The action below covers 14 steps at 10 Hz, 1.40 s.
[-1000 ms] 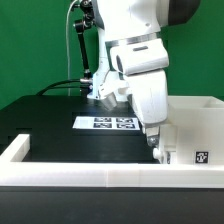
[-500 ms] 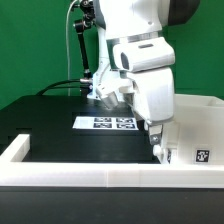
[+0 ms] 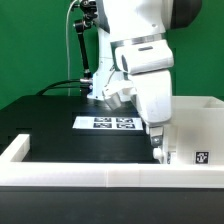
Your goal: Assemble drawer
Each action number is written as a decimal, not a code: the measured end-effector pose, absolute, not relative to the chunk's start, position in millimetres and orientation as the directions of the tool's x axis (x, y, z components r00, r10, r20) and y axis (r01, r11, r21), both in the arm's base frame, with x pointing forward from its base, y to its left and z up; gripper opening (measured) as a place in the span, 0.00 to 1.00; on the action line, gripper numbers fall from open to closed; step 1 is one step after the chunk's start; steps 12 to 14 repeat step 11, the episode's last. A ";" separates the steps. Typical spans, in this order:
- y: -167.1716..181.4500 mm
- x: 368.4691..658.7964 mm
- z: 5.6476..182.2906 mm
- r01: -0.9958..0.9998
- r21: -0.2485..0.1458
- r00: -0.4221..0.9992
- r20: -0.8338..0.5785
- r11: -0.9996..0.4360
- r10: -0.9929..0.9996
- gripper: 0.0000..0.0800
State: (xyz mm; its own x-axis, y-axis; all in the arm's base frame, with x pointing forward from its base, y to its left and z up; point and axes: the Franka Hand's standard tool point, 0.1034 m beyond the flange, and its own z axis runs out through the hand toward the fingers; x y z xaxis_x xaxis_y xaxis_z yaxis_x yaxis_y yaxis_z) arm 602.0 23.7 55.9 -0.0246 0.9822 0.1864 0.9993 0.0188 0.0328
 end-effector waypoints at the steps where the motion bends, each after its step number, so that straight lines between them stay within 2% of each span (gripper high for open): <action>1: 34.1 601.2 55.8 1.000 0.028 -0.013 0.193 0.008 0.981 0.81; 4: 33.6 603.4 54.7 1.000 0.024 -0.018 0.193 0.014 0.981 0.81; 5: 19.7 602.0 54.6 1.000 0.003 -0.013 0.185 0.013 0.983 0.81; 9: -32.5 597.6 60.2 1.000 0.030 -0.002 0.166 -0.003 0.986 0.81; 10: -37.0 592.1 61.8 0.998 0.053 0.008 0.159 -0.017 0.987 0.81; 14: -35.6 590.9 59.9 0.999 0.046 0.006 0.161 -0.014 0.987 0.81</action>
Offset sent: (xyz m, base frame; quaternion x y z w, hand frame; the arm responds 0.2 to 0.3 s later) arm 0.0066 0.0063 -0.0011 -0.0077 0.0038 -0.0119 0.9999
